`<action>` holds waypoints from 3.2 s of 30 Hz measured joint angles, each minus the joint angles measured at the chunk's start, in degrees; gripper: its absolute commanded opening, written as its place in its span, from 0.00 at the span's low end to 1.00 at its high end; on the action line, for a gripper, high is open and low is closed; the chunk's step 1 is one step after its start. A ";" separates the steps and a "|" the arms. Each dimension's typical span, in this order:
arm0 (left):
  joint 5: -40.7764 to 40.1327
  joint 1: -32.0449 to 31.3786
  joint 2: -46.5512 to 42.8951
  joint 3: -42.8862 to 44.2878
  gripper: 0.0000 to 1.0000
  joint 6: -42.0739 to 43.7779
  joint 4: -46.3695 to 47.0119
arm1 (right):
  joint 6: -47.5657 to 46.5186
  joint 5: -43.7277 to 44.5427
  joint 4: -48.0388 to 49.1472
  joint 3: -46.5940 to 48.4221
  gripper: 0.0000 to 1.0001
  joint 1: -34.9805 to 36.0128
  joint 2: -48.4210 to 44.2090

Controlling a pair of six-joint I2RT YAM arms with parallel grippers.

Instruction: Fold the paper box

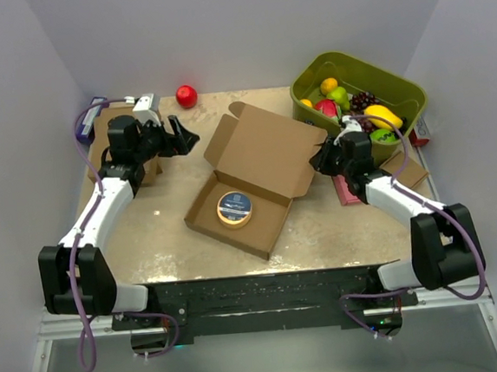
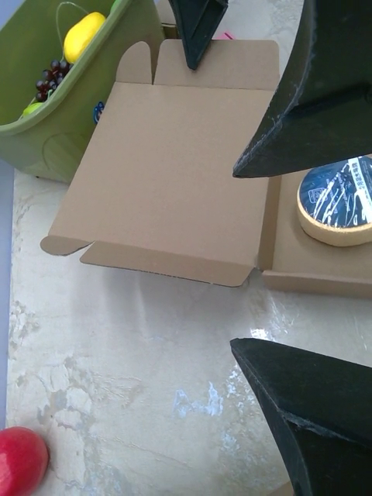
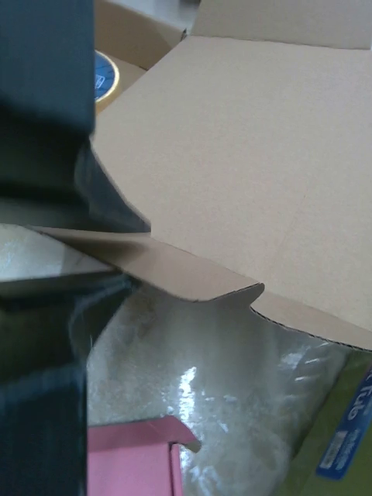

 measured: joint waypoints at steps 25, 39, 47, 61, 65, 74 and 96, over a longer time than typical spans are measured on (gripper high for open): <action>6.23 0.17 6.64 0.00 0.82 3.48 -0.04 | -11.17 -9.57 8.35 -4.33 0.00 0.00 -12.83; 4.92 -7.54 7.80 0.11 0.09 6.43 -1.57 | -12.15 -8.24 8.63 -5.79 0.00 0.00 -15.82; 1.92 -10.47 7.87 0.22 0.00 6.91 -1.62 | -11.72 -2.51 9.51 -9.20 0.00 2.05 -18.91; -21.14 -18.62 6.29 1.51 0.00 9.05 6.97 | -12.55 30.23 13.49 -4.28 0.00 17.00 -14.21; -29.62 -22.05 6.27 0.31 0.00 10.08 12.28 | -13.68 41.20 16.94 -3.32 0.08 22.23 -11.43; -49.27 -31.43 6.29 -9.35 0.00 11.56 25.00 | -13.66 59.47 21.29 -6.93 0.12 31.85 -7.80; -65.61 -41.57 -0.15 -26.75 0.00 6.67 44.94 | 4.46 71.36 10.23 -10.08 0.34 42.27 -12.13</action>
